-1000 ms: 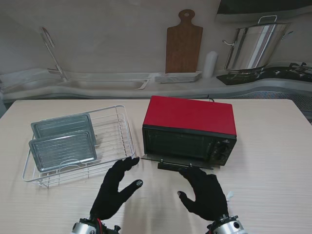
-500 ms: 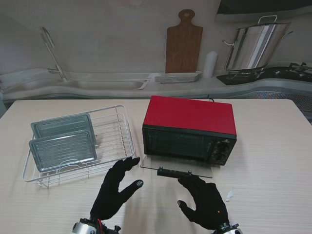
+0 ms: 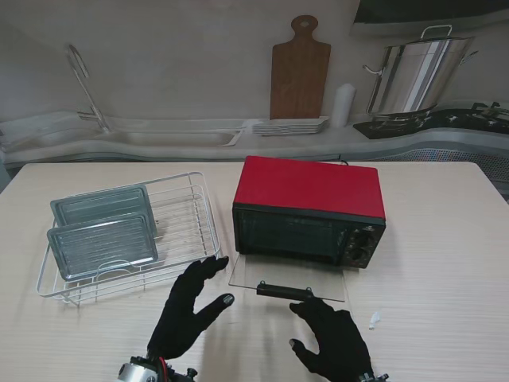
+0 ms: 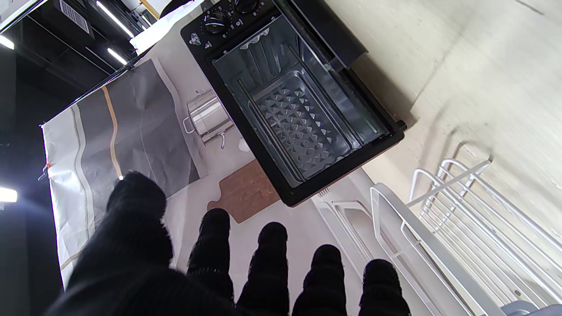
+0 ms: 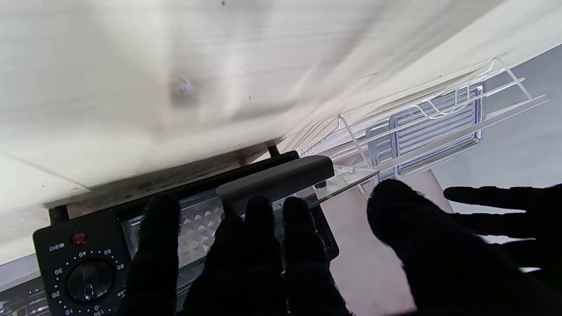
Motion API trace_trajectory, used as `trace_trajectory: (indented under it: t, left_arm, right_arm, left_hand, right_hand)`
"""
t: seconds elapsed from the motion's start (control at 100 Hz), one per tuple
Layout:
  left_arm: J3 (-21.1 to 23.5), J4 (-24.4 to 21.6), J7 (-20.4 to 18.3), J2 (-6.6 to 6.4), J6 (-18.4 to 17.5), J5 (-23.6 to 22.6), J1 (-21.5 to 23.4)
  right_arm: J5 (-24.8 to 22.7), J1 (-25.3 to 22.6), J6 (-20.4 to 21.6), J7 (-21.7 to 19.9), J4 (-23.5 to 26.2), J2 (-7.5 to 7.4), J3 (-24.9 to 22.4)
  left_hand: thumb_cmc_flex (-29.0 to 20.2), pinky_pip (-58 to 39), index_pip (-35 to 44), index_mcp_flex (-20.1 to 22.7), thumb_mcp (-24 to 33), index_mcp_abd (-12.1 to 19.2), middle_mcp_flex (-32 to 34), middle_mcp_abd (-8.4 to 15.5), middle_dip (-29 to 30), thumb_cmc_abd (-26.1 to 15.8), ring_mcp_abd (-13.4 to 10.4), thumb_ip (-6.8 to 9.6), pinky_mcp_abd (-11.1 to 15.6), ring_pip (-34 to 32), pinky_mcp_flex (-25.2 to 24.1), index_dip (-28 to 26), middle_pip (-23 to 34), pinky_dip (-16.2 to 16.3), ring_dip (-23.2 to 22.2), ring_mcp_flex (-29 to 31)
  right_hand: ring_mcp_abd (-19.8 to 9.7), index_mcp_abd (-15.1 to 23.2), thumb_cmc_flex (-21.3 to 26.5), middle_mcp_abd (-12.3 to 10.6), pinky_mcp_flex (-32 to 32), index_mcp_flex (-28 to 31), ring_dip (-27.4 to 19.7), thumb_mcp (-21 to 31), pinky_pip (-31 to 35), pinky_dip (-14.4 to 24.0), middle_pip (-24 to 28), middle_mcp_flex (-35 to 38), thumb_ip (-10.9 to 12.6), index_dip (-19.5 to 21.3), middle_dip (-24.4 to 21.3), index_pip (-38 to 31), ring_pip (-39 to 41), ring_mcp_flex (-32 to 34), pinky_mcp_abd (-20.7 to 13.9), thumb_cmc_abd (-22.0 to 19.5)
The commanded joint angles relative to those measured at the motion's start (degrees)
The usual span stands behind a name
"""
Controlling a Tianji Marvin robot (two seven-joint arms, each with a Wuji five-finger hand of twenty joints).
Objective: Slide the trays into the oven
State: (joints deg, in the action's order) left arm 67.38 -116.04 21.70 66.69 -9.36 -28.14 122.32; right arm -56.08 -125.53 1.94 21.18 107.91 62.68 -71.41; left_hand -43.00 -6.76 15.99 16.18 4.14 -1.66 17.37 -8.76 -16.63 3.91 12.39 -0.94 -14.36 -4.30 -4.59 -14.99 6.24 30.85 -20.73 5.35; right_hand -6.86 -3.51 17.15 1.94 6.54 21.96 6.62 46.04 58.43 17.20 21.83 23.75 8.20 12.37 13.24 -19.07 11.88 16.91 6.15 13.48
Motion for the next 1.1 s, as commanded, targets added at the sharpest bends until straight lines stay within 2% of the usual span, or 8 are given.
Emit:
trace_trajectory:
  t: [0.0, 0.71, 0.87, 1.09]
  left_arm:
    - [-0.14, -0.67, -0.76, 0.32, 0.08, -0.07, 0.53]
    - [-0.17, -0.79, -0.74, 0.32, 0.45, -0.22, 0.55]
    - [-0.18, -0.79, -0.73, 0.31, 0.52, -0.28, 0.54]
    - [-0.22, -0.75, -0.89, 0.28, 0.54, -0.26, 0.44]
  right_arm:
    - [0.21, -0.16, -0.05, -1.72, -1.06, 0.14, 0.17]
    - [1.88, 0.98, 0.4, -4.38, -3.83, -0.21, 1.47]
    - [2.03, 0.15, 1.6, -3.98, -3.39, -0.14, 0.83]
    - [2.46, -2.31, 4.54, -1.39, -0.92, 0.34, -0.9]
  left_hand:
    - [-0.8, 0.01, -0.72, 1.56, -0.14, -0.56, 0.38, -0.03, -0.61, -0.27, -0.08, 1.72, -0.2, 0.46, -0.9, -0.93, -0.77, 1.0, -0.42, 0.26]
    - [-0.85, 0.06, -0.75, 1.6, -0.1, -0.65, 0.28, 0.0, -0.59, -0.2, -0.02, 1.72, -0.27, 0.48, -0.9, -0.94, -0.81, 0.88, -0.4, 0.23]
    - [-0.83, 0.06, -0.76, 1.6, -0.11, -0.6, 0.21, 0.15, -0.58, -0.22, 0.0, 1.71, -0.25, 0.47, -0.89, -0.93, -0.85, 0.85, -0.4, 0.25]
    - [-0.83, 0.05, -0.78, 1.56, -0.09, -0.57, 0.23, 0.17, -0.6, -0.25, -0.03, 1.72, -0.26, 0.48, -0.9, -0.93, -0.81, 0.85, -0.4, 0.23]
  right_hand:
    - [4.96, -0.07, -2.37, 1.84, -0.82, -1.29, 7.32, -1.97, 0.07, 0.14, 0.81, -0.85, 2.55, 0.49, 0.53, 0.22, 6.26, 1.09, -0.74, -1.41]
    - [4.76, 0.05, -2.38, 1.59, -0.92, -1.8, 7.3, -2.58, 0.02, 0.1, 1.23, -1.41, 2.67, 0.68, 0.65, 0.02, 6.27, 0.81, -1.06, -1.74]
    - [4.84, 0.52, -2.25, 1.51, -0.77, -1.05, 7.42, -2.43, 0.13, 0.14, 1.5, -0.59, 2.75, 0.87, 0.72, -0.41, 6.56, 1.52, -0.88, -1.6]
    - [5.08, 0.83, -2.19, 1.58, -0.64, -0.13, 7.57, -2.01, 0.27, 0.2, 1.68, 0.51, 2.77, 1.11, 0.78, -0.99, 6.86, 2.17, -0.46, -1.18]
